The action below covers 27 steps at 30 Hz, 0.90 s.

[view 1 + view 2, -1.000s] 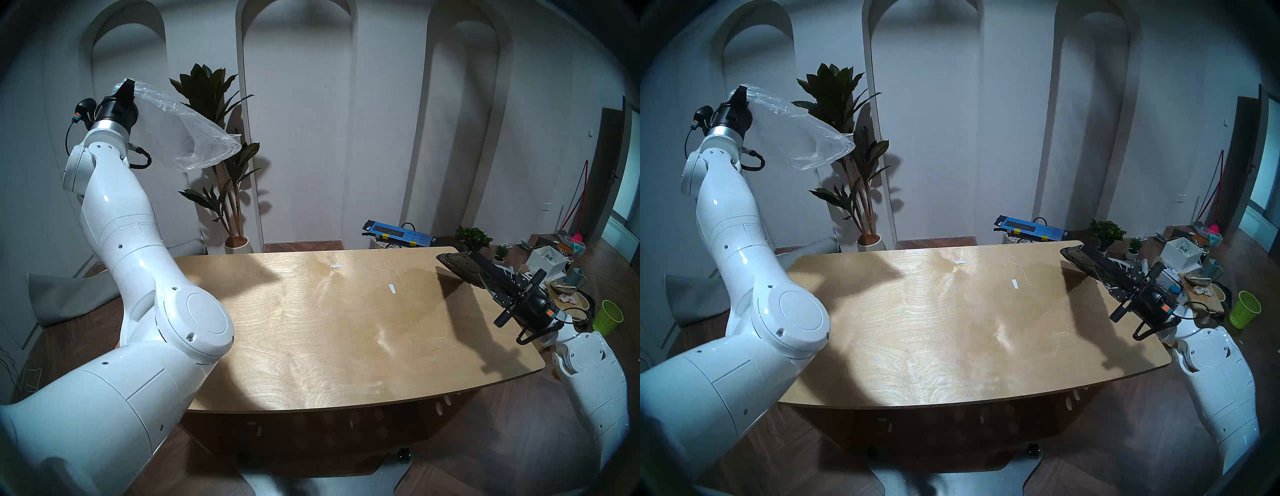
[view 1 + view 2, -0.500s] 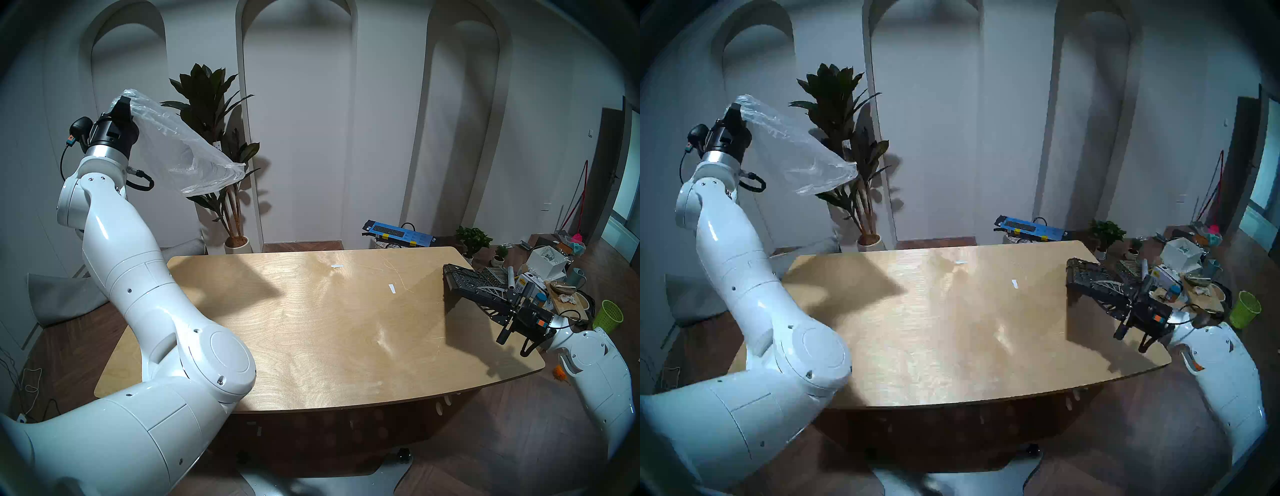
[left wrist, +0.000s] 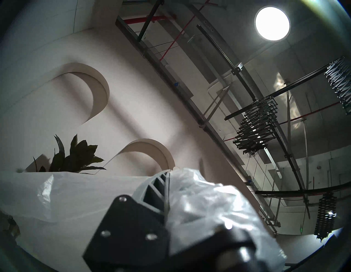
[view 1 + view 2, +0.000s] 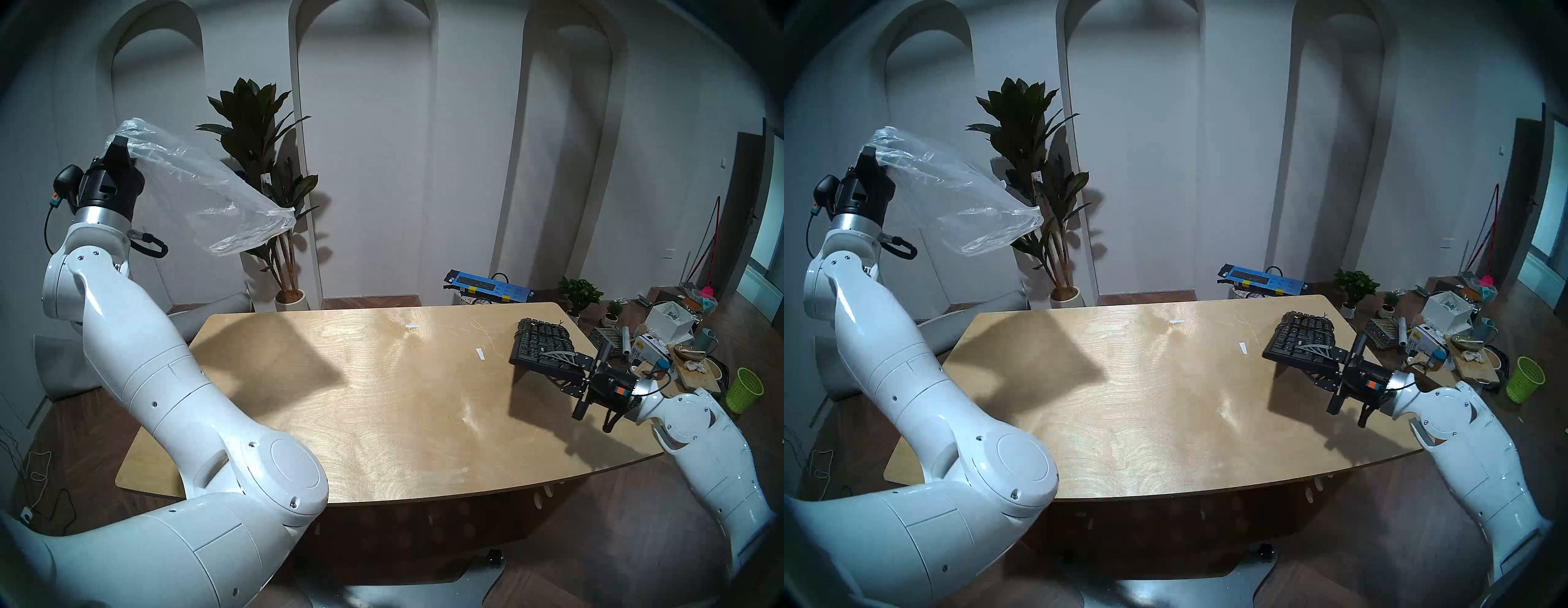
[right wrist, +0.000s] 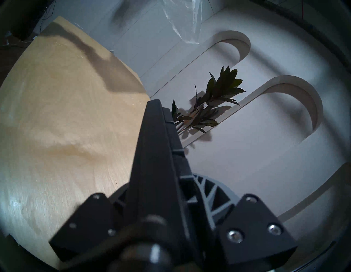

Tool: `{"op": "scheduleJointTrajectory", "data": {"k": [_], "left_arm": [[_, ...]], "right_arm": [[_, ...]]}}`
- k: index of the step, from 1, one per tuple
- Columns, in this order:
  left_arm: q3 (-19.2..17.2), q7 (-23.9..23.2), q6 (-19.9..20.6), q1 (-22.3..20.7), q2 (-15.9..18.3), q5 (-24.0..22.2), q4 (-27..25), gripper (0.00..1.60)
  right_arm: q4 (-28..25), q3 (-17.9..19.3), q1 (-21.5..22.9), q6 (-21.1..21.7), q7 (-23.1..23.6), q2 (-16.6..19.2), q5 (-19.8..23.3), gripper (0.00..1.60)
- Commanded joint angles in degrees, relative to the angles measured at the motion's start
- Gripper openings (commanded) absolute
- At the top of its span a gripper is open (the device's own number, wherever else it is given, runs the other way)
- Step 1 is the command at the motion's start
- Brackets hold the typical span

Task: Unwrap the new keyboard and set the wrapping aside

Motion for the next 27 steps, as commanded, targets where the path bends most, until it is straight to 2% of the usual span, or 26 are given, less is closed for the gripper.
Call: {"op": "scheduleJointTrajectory", "data": {"k": [1, 2, 3, 5, 7, 16, 17, 20, 27], "left_arm": [[-0.8, -0.8, 3.1, 2.6, -2.1, -1.6, -6.2, 0.00], [-0.8, -0.8, 3.1, 2.6, -2.1, -1.6, -6.2, 0.00], [-1.2, -0.8, 4.0, 3.1, -2.5, -2.0, -7.2, 0.00], [-1.6, -0.8, 5.0, 3.6, -3.0, -2.3, -8.2, 0.00], [-1.7, -0.8, 5.3, 3.8, -3.1, -2.4, -8.5, 0.00], [-2.1, -0.5, 9.5, 5.4, -5.1, -3.5, -11.8, 0.00], [-2.0, -0.4, 10.4, 5.5, -5.4, -3.8, -12.5, 0.00], [-2.0, -0.3, 11.3, 5.6, -5.6, -4.0, -13.3, 0.00], [-2.1, 0.5, 14.4, 6.3, -6.6, -4.3, -15.0, 0.00]], "right_arm": [[3.9, -5.0, 7.0, 1.6, 0.6, -2.5, -5.0, 0.00], [3.9, -5.0, 7.0, 1.6, 0.6, -2.5, -5.0, 0.00], [4.7, -6.2, 8.0, 1.0, 1.0, -2.2, -7.6, 0.00], [6.0, -7.5, 9.4, 0.7, 1.3, -2.4, -10.2, 0.00], [6.5, -8.0, 9.9, 0.6, 1.4, -2.4, -11.3, 0.00], [14.7, -12.4, 16.3, 0.7, 0.2, -5.9, -20.7, 0.00], [16.8, -13.7, 18.0, 0.6, 0.1, -6.7, -22.9, 0.00], [19.0, -15.2, 19.4, 0.3, 0.0, -7.3, -25.2, 0.00], [24.7, -16.9, 20.8, 0.8, -4.7, -10.6, -30.1, 0.00]]}}
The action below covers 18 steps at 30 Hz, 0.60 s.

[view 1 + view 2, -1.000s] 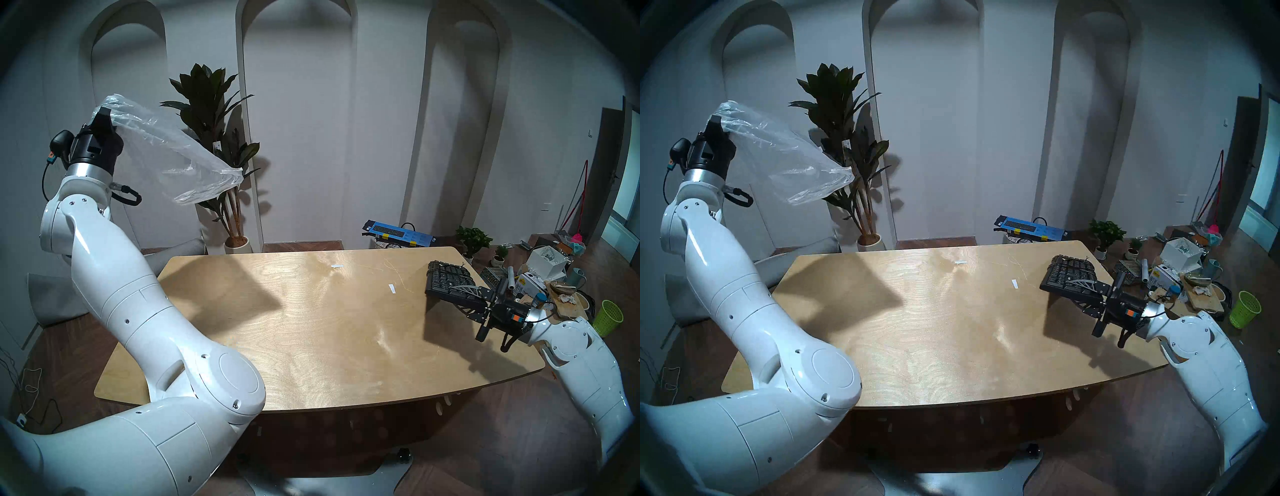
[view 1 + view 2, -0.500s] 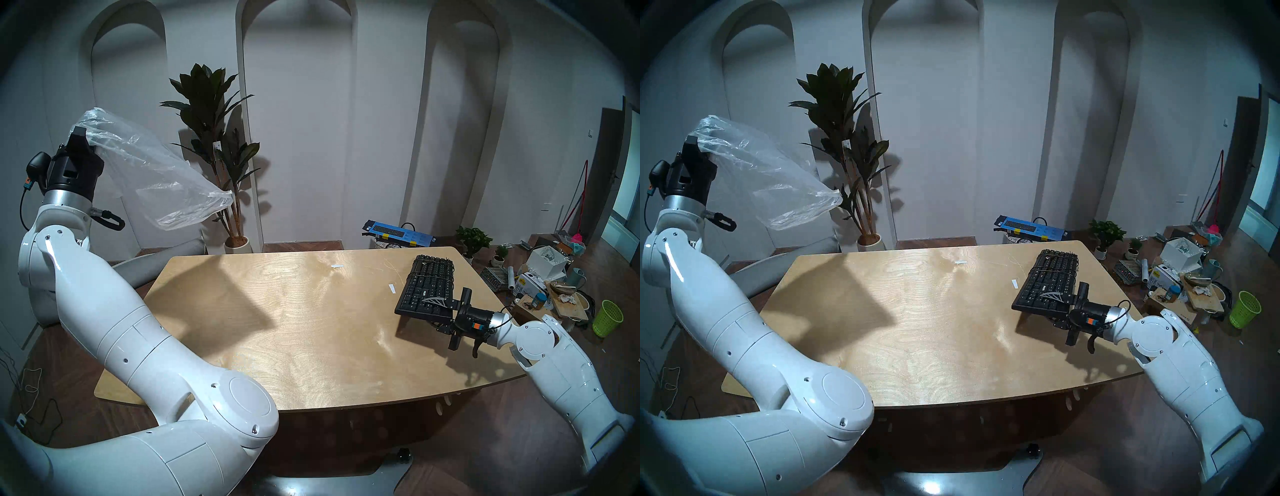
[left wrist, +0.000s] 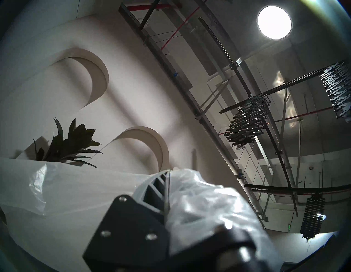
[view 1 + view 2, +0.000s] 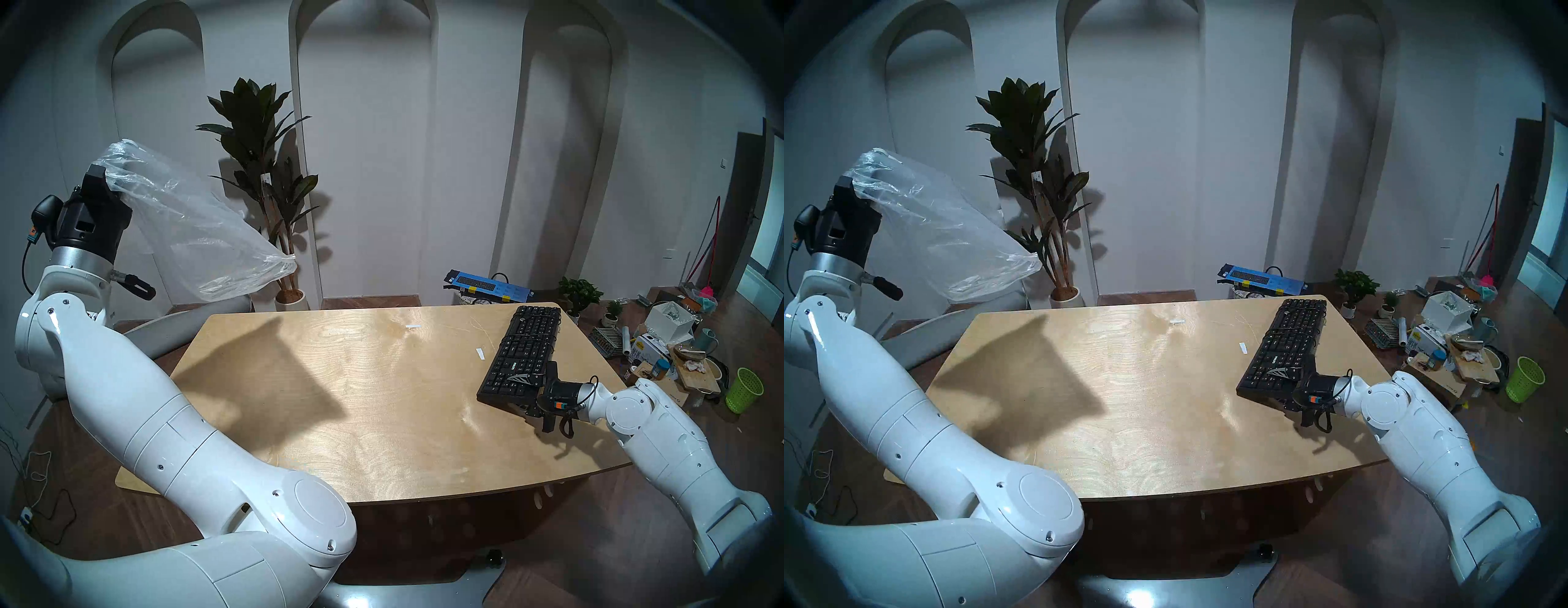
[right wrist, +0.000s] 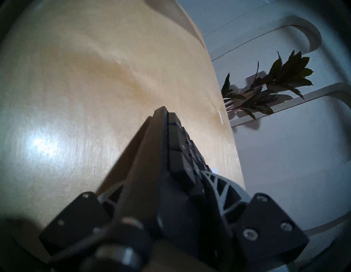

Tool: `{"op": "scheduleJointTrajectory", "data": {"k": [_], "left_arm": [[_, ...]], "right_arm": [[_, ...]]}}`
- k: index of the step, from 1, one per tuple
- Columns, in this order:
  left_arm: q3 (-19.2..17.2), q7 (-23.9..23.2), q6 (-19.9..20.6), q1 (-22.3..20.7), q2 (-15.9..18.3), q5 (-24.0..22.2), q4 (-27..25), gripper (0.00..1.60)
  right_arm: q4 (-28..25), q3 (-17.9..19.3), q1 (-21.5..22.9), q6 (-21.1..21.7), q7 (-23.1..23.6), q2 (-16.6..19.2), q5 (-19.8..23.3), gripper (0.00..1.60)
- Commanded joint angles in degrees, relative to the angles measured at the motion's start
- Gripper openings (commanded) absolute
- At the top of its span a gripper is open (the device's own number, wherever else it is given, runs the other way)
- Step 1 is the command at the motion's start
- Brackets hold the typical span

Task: Unwrap the new keyboard and set the wrapping aside

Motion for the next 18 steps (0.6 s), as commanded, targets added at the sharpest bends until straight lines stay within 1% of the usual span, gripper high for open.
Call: {"op": "scheduleJointTrajectory", "data": {"k": [1, 2, 3, 4, 5, 6, 8, 10, 11, 12, 13, 15, 18], "left_arm": [[0.6, 0.7, 2.5, -0.1, -0.9, -0.4, -2.5, 0.00], [0.6, 0.8, 2.8, 0.0, -1.0, -0.4, -2.6, 0.00], [0.6, 0.8, 3.0, 0.0, -1.0, -0.4, -2.7, 0.00], [0.6, 0.9, 3.0, -0.1, -1.1, -0.4, -2.8, 0.00], [0.6, 1.0, 3.0, -0.1, -1.1, -0.4, -2.8, 0.00], [0.6, 1.1, 3.0, -0.1, -1.2, -0.4, -3.0, 0.00], [0.6, 1.3, 3.0, -0.1, -1.2, -0.4, -3.1, 0.00], [0.6, 1.6, 3.0, -0.2, -1.3, -0.4, -3.3, 0.00], [0.7, 1.7, 3.0, -0.2, -1.3, -0.4, -3.3, 0.00], [0.7, 1.8, 3.0, -0.2, -1.3, -0.5, -3.3, 0.00], [0.7, 2.1, 3.0, -0.3, -1.4, -0.5, -3.4, 0.00], [0.8, 2.2, 3.0, -0.3, -1.4, -0.5, -3.4, 0.00], [1.0, 2.6, 3.0, -0.5, -1.5, -0.5, -3.5, 0.00]], "right_arm": [[6.6, -1.3, 2.3, 1.2, -4.6, -5.0, -2.9, 0.00], [6.9, -1.1, 2.1, 1.7, -5.9, -5.9, -2.8, 0.00], [7.6, -0.9, 2.1, 2.5, -6.9, -6.9, -1.3, 0.00], [8.4, -1.1, 2.4, 2.5, -7.8, -7.4, -0.3, 0.00], [8.2, -1.8, 2.4, 2.9, -8.2, -7.0, 1.9, 0.00], [8.2, -2.2, 2.7, 2.7, -8.9, -7.5, 2.4, 0.00], [6.6, -3.0, 2.2, 2.9, -9.3, -7.2, 4.8, 0.00], [5.5, -3.3, 1.8, 2.5, -10.7, -8.1, 6.5, 0.00], [4.4, -4.3, 1.6, 2.3, -10.9, -7.3, 7.9, 0.00], [3.8, -4.5, 1.5, 2.2, -10.9, -7.4, 8.5, 0.00], [2.6, -5.5, 1.5, 2.3, -11.4, -6.8, 10.3, 0.00], [2.0, -5.5, 1.6, 2.1, -11.4, -7.2, 10.7, 0.00], [0.0, -6.5, 2.3, 1.9, -11.6, -6.4, 12.0, 0.00]]}}
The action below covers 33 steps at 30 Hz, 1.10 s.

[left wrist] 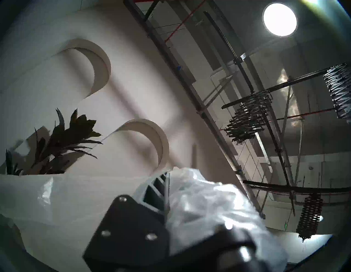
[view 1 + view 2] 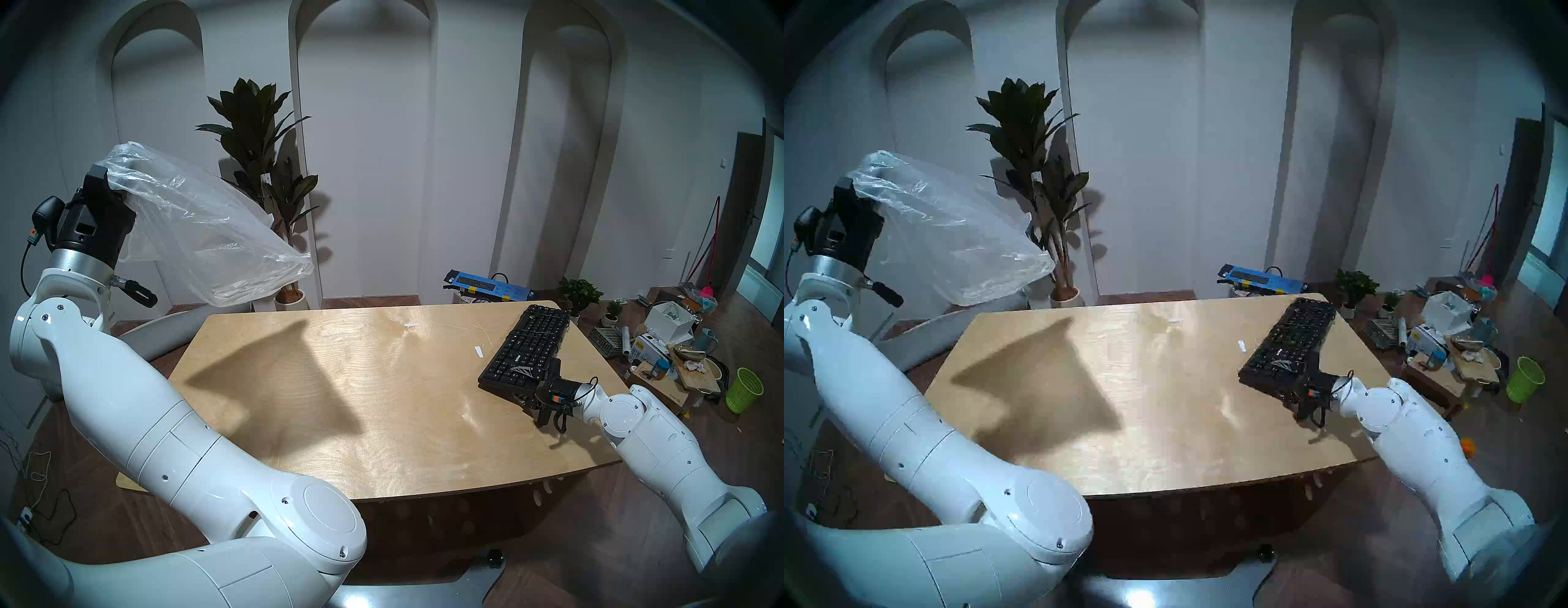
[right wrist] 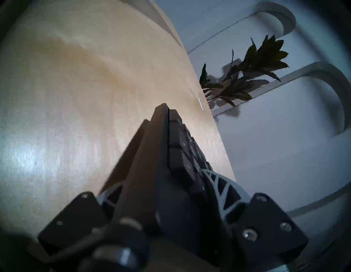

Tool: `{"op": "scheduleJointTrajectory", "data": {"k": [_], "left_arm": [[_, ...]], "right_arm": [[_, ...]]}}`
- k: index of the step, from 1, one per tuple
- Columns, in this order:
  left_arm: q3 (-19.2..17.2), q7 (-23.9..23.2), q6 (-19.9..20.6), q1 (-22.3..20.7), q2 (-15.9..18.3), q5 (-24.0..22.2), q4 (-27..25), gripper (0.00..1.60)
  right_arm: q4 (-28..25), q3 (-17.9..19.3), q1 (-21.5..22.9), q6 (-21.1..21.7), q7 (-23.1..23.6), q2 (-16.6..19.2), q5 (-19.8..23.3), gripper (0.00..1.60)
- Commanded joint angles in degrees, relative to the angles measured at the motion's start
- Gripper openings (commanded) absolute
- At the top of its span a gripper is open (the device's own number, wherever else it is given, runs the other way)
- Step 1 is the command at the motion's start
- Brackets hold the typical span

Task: Unwrap the new keyboard and set the wrapping aside

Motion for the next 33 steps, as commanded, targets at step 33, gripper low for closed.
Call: {"op": "scheduleJointTrajectory", "data": {"k": [33], "left_arm": [[5.5, 9.8, -0.1, -0.7, 1.6, -6.5, -1.9, 0.00]], "right_arm": [[-21.9, -2.1, -1.3, 24.7, -0.5, -3.3, 22.0, 0.00]]}}
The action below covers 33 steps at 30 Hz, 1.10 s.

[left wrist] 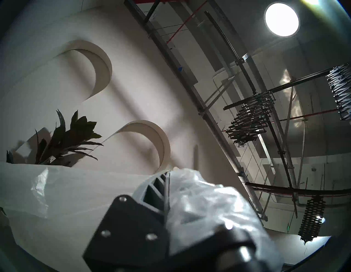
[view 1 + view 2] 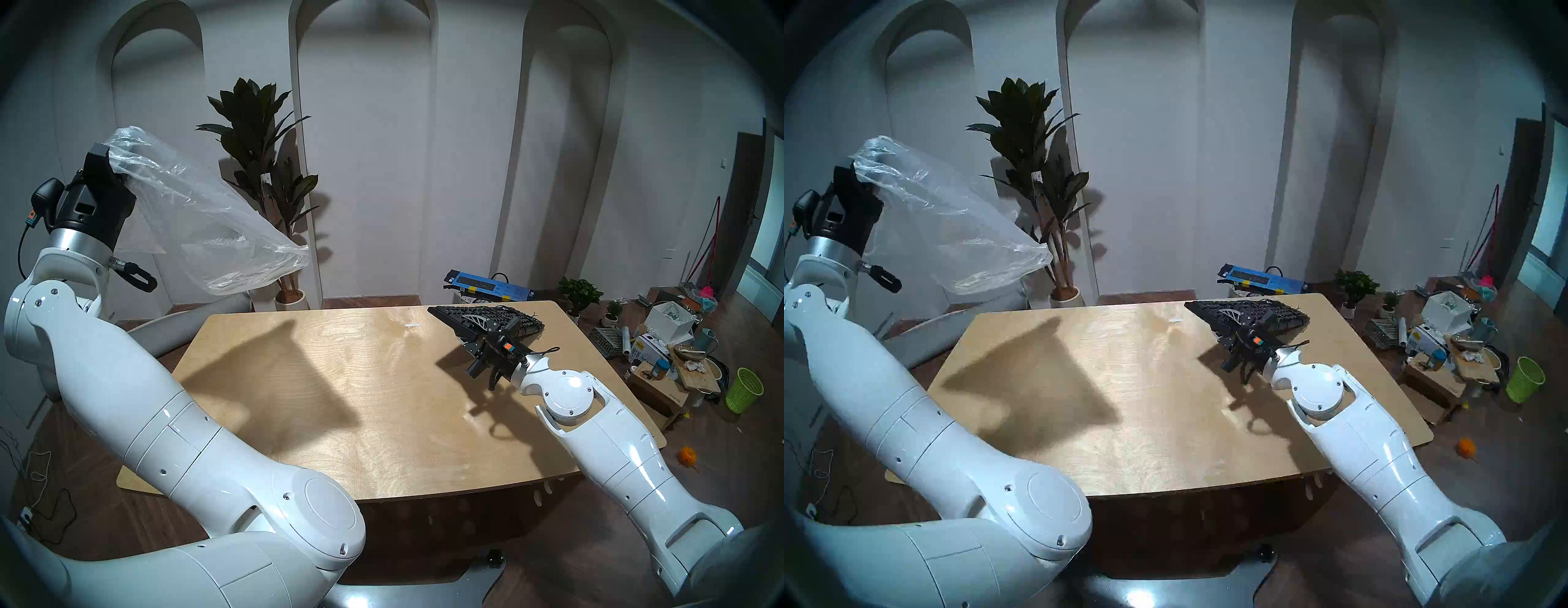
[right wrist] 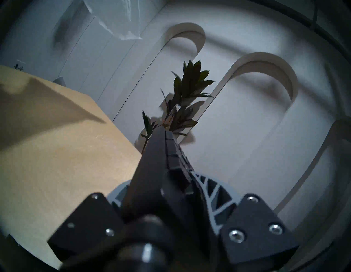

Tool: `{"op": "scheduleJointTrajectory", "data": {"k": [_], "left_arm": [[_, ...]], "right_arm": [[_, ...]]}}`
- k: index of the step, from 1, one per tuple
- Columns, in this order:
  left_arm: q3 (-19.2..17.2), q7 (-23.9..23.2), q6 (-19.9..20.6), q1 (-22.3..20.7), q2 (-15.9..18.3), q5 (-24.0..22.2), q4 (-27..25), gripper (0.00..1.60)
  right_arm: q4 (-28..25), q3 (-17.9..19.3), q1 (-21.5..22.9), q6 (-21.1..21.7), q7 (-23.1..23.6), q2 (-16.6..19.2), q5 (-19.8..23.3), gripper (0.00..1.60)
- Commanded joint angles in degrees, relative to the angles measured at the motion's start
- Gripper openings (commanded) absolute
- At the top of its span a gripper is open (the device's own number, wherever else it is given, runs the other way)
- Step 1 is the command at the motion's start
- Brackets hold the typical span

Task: Unwrap the new keyboard and set the wrapping aside

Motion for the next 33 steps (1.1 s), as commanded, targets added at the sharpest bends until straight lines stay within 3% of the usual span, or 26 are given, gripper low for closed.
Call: {"op": "scheduleJointTrajectory", "data": {"k": [1, 7, 13, 24, 29, 33], "left_arm": [[1.9, 2.0, -0.1, 0.4, 0.9, -3.0, -0.7, 0.00], [2.4, 4.4, -0.1, 1.1, 1.8, -5.6, -1.0, 0.00], [2.8, 5.2, -0.1, 1.5, 2.1, -6.4, -0.9, 0.00], [3.2, 7.0, -0.1, 3.1, 2.5, -9.0, -0.8, 0.00], [3.3, 8.1, -0.1, 3.7, 3.5, -11.0, -0.7, 0.00], [3.2, 9.1, -0.1, 3.2, 4.4, -12.4, -0.2, 0.00]], "right_arm": [[-0.8, 0.4, 1.2, 4.1, 5.2, 3.7, 1.0, 0.00], [2.0, 1.3, 4.0, 7.4, 5.2, 0.8, 1.8, 0.00], [3.6, 2.0, 2.7, 13.6, 1.0, -4.5, 3.6, 0.00], [5.9, -1.8, 1.5, 14.9, -5.5, -7.0, -0.8, 0.00], [4.7, -2.7, 1.4, 16.0, -5.5, -6.3, -1.6, 0.00], [2.8, -4.3, 1.6, 19.2, -0.4, -2.5, -2.1, 0.00]]}}
